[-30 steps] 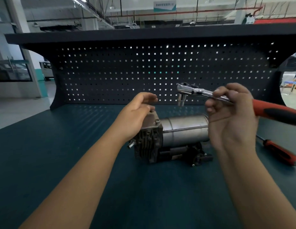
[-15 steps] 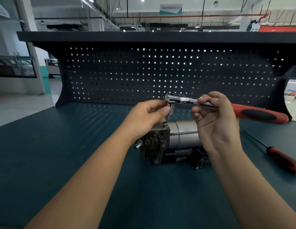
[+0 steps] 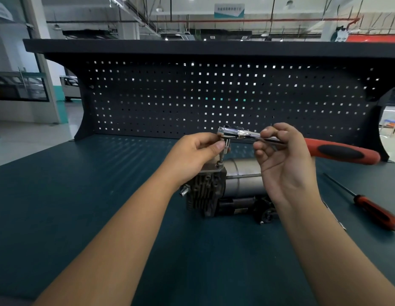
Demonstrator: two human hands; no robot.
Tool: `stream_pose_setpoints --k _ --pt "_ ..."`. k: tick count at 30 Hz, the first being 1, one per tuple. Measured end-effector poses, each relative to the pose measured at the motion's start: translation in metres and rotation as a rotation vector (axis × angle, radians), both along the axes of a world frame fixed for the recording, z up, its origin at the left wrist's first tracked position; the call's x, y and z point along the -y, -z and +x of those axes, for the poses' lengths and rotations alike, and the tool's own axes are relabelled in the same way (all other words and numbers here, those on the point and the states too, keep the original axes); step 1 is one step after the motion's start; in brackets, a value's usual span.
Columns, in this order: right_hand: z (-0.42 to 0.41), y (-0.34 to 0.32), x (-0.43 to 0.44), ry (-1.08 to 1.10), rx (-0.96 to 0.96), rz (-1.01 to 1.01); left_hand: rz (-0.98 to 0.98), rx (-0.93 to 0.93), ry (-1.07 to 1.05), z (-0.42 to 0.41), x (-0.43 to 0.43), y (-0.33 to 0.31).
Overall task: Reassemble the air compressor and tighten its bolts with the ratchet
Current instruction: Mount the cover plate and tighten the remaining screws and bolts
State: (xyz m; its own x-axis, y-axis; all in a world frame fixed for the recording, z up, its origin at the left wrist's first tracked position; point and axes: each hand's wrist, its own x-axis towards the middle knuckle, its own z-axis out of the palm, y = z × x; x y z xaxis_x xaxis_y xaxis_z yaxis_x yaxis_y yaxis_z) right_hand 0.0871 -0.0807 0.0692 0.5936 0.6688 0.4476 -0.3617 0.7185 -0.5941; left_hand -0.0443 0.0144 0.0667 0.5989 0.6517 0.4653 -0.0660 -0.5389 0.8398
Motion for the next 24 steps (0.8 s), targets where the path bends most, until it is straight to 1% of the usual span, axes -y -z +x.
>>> stream_pose_setpoints --k 4,7,10,13,16,21,24 --pt "-0.001 0.000 0.002 0.006 0.049 -0.017 0.004 -0.006 0.007 -0.001 0.002 0.000" --pt "-0.002 0.001 0.002 0.000 0.092 -0.011 0.045 0.021 -0.043 0.003 0.005 0.000" --pt "0.002 0.000 0.001 -0.019 0.086 -0.007 0.006 0.049 -0.069 0.005 0.006 -0.001" --pt "0.011 -0.002 -0.008 -0.081 -0.017 -0.041 -0.022 0.050 -0.035 0.004 0.007 -0.002" --pt "0.017 -0.005 -0.027 -0.148 -0.140 -0.085 -0.012 0.053 -0.010 0.002 0.007 -0.001" --pt "0.021 -0.003 -0.049 -0.253 -0.261 -0.075 0.009 0.049 -0.008 0.004 0.003 -0.001" --pt "0.022 -0.005 -0.056 -0.282 -0.270 -0.098 0.015 0.053 -0.008 0.005 0.001 0.000"
